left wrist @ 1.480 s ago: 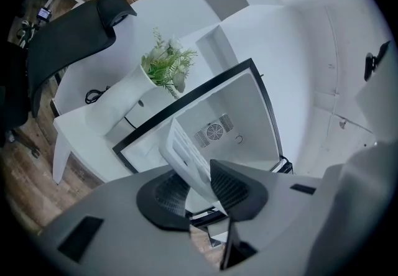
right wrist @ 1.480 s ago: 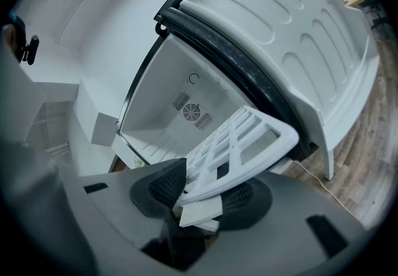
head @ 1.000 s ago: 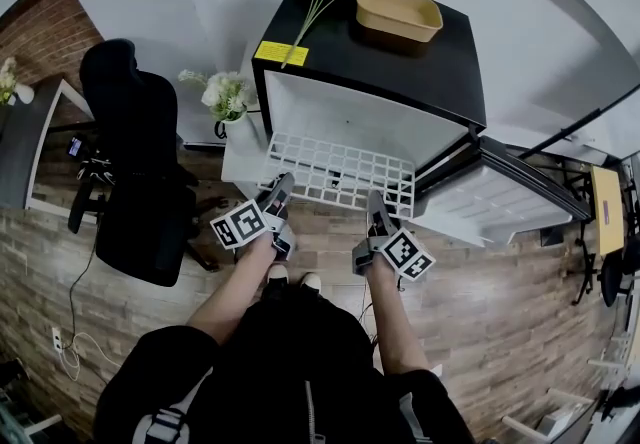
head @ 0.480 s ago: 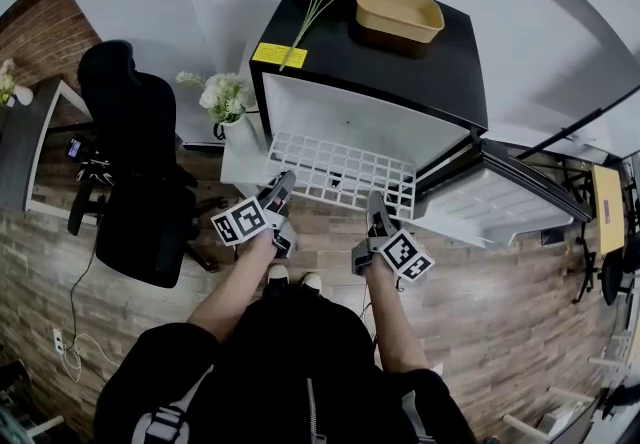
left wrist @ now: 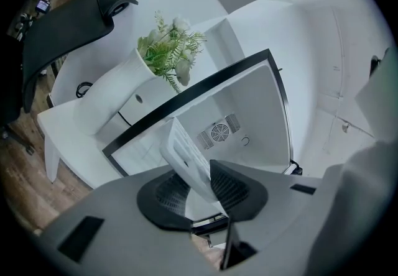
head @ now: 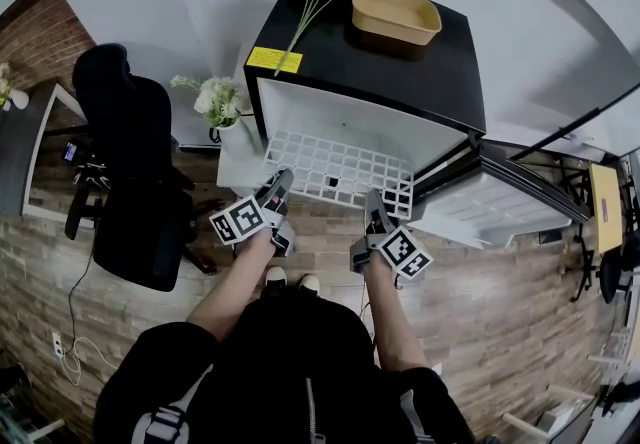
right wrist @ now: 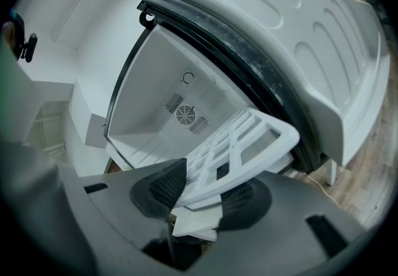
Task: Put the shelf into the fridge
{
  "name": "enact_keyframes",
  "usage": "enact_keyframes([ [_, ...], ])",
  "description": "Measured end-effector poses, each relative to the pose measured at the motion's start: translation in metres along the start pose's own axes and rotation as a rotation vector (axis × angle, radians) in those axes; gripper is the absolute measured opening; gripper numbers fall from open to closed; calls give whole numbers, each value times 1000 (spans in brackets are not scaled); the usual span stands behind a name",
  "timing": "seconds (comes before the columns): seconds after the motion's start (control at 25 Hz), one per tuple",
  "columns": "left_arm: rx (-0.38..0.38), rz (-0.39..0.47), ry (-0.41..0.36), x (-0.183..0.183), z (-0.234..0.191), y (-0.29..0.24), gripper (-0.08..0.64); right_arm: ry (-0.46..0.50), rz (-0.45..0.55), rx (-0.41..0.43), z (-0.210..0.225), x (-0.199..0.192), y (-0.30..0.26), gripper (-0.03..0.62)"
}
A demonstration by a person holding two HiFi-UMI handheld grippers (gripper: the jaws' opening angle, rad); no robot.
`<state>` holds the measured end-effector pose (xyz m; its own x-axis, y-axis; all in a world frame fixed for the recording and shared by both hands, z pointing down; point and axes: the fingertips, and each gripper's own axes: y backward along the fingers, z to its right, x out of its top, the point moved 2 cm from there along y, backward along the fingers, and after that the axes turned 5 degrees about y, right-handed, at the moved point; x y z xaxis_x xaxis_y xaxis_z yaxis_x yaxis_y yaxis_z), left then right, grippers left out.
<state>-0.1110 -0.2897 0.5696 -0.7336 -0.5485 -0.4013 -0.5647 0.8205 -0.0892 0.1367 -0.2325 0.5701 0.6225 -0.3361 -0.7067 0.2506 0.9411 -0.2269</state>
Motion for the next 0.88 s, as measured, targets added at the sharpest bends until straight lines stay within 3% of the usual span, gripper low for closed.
enact_keyframes([
  [0.88, 4, -5, -11, 11, -8, -34, 103, -36, 2, 4, 13, 13, -34, 146],
])
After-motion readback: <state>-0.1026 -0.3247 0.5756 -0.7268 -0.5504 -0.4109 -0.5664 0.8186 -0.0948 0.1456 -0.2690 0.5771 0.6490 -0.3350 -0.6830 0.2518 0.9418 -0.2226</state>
